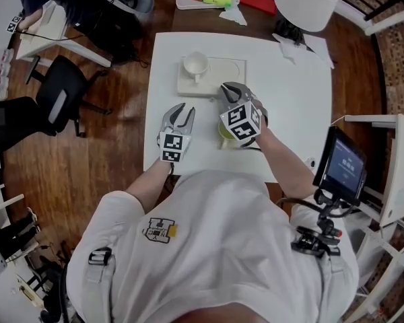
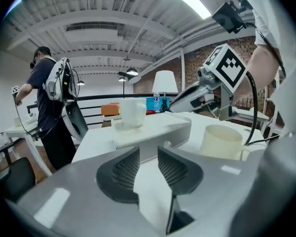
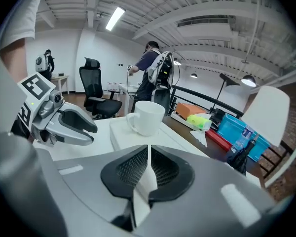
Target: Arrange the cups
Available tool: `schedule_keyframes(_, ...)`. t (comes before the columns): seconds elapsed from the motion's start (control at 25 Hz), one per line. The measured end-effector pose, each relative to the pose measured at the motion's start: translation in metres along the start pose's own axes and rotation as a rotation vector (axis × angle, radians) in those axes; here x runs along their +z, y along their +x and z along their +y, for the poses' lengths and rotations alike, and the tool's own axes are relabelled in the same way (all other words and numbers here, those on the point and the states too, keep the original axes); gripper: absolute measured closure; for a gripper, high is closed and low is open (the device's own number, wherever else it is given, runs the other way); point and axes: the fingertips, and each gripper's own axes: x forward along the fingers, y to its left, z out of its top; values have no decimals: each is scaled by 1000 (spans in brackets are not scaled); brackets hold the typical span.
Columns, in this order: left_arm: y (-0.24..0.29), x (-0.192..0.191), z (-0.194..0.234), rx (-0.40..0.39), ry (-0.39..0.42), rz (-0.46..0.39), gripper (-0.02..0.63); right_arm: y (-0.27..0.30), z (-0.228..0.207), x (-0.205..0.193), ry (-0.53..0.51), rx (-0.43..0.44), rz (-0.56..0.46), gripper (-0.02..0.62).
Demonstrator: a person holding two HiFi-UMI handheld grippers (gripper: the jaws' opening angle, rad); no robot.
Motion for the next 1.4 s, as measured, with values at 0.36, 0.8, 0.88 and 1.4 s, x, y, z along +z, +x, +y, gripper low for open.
schedule_keyframes(0.36, -53, -46, -85, -118, 27, 113, 606, -105, 36, -69, 137, -96, -64, 582)
schedule_keyframes(0.8, -101, -60, -116, -209, 26, 133, 606, -133, 105, -98, 133, -80, -47, 592)
schedule_keyframes(0.88, -97, -59, -117, -202, 15, 133, 606, -134, 102, -102, 157, -81, -49, 592)
schedule_keyframes(1.4, -96, -55, -119, -196, 32, 132, 606, -135, 98, -105, 167, -89, -48, 592)
